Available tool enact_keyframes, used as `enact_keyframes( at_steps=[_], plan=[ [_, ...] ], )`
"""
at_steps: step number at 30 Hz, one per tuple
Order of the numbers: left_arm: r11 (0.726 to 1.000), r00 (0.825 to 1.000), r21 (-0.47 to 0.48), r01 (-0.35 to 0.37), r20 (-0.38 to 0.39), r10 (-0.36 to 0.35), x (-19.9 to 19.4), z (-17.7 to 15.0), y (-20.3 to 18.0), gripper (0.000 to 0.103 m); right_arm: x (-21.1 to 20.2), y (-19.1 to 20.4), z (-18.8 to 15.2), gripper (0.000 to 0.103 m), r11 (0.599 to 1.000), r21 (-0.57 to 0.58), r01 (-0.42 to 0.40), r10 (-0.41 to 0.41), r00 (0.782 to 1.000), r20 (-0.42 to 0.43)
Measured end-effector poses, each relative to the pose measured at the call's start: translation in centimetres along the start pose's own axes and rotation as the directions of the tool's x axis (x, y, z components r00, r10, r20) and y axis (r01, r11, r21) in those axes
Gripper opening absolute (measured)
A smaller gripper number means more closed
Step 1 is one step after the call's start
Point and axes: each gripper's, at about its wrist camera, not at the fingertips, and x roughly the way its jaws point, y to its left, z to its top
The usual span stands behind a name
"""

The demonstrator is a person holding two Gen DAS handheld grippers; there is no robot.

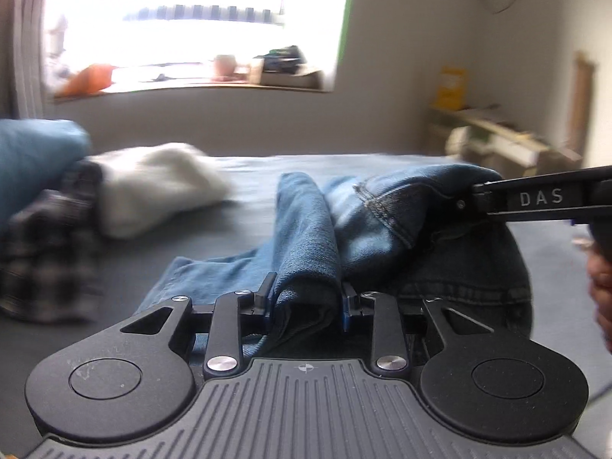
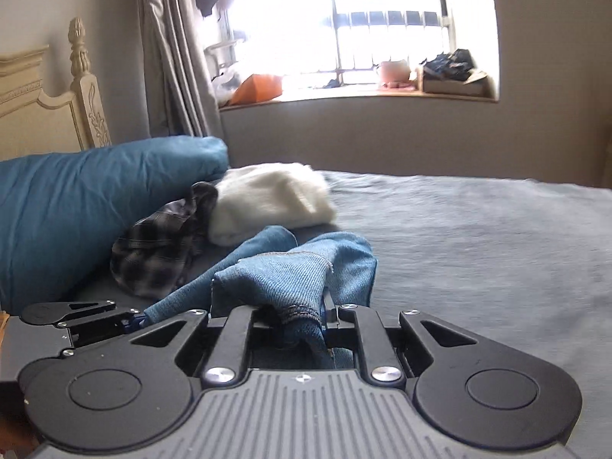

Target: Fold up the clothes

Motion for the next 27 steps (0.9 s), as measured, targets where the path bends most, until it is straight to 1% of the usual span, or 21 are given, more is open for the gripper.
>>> enact_keyframes(
  at_steps=[3,4,6,8,10,13,14,15,16,17,18,20,22,23,24,25,26,27],
  plan=[
    [0.994,0.994,-0.015,0.112,0.013,-0.111,-0.6,0.0,-4.3,0.029,-5.4,-2.8,-0.2,0.015,0.998,-0.052,0.046,-0.044,0.998,0.033],
    [0.988,0.988,-0.03,0.153,0.019,-0.152,-0.8,0.2,-5.8,0.029,-7.1,-3.6,-0.1,0.015,0.996,-0.064,0.065,-0.062,0.997,0.046],
    [0.973,0.973,-0.028,0.228,0.047,-0.226,-1.1,0.9,-8.5,0.029,-10.6,-5.2,0.2,0.015,0.991,-0.091,0.101,-0.095,0.993,0.076],
    [0.953,0.952,-0.037,0.3,0.079,-0.297,-1.4,2.1,-10.9,0.029,-14.0,-6.3,1.1,0.015,0.982,-0.126,0.141,-0.126,0.984,0.123],
    [0.929,0.926,-0.045,0.369,0.111,-0.362,-1.7,3.5,-13.2,0.029,-17.2,-7.2,2.2,0.015,0.968,-0.168,0.188,-0.158,0.972,0.176],
    [0.892,0.886,-0.038,0.45,0.147,-0.441,-2.1,5.3,-15.8,0.029,-21.3,-7.8,4.0,0.015,0.934,-0.247,0.258,-0.195,0.947,0.254],
    [0.883,0.876,-0.034,0.467,0.15,-0.458,-2.2,5.6,-16.5,0.029,-22.4,-7.7,4.4,0.015,0.918,-0.281,0.28,-0.204,0.94,0.273],
    [0.876,0.869,-0.03,0.481,0.15,-0.472,-2.3,5.7,-17.1,0.029,-22.9,-7.6,4.7,0.015,0.902,-0.314,0.296,-0.209,0.936,0.283],
    [0.871,0.865,-0.03,0.49,0.143,-0.482,-2.2,5.6,-17.5,0.03,-21.9,-7.2,4.1,0.016,0.899,-0.337,0.279,-0.198,0.946,0.255],
    [0.87,0.865,-0.035,0.492,0.13,-0.484,-2.0,5.2,-17.6,0.03,-20.9,-6.7,3.6,0.016,0.896,-0.359,0.262,-0.188,0.956,0.227],
    [0.872,0.87,-0.05,0.488,0.109,-0.481,-1.7,4.5,-17.2,0.03,-19.9,-6.3,3.1,0.016,0.892,-0.381,0.243,-0.178,0.964,0.198],
    [0.891,0.897,-0.107,0.441,0.042,-0.439,-0.7,2.2,-15.4,0.03,-17.9,-5.5,2.0,0.016,0.882,-0.423,0.205,-0.16,0.977,0.139],
    [0.909,0.919,-0.164,0.382,-0.032,-0.392,0.2,-0.3,-13.5,0.031,-15.9,-4.6,0.9,0.016,0.871,-0.462,0.164,-0.144,0.986,0.079],
    [0.921,0.932,-0.197,0.336,-0.073,-0.355,0.5,-1.8,-12.1,0.032,-14.9,-4.2,0.4,0.016,0.865,-0.481,0.143,-0.136,0.989,0.049],
    [0.932,0.943,-0.23,0.28,-0.116,-0.312,0.6,-3.5,-10.4,0.037,-13.7,-3.8,-0.3,0.016,0.862,-0.493,0.118,-0.127,0.992,0.015],
    [0.941,0.951,-0.261,0.216,-0.162,-0.263,0.5,-5.1,-8.7,0.038,-11.6,-3.3,-1.5,0.017,0.876,-0.475,0.078,-0.11,0.993,-0.04],
    [0.946,0.954,-0.29,0.146,-0.21,-0.212,0.4,-6.7,-6.9,0.039,-9.6,-2.8,-2.7,0.017,0.888,-0.458,0.041,-0.092,0.992,-0.091],
    [0.94,0.951,-0.329,0.089,-0.254,-0.179,0.1,-8.2,-5.1,0.039,-8.3,-1.8,-3.6,0.017,0.892,-0.453,0.013,-0.075,0.99,-0.12]
  ],
)
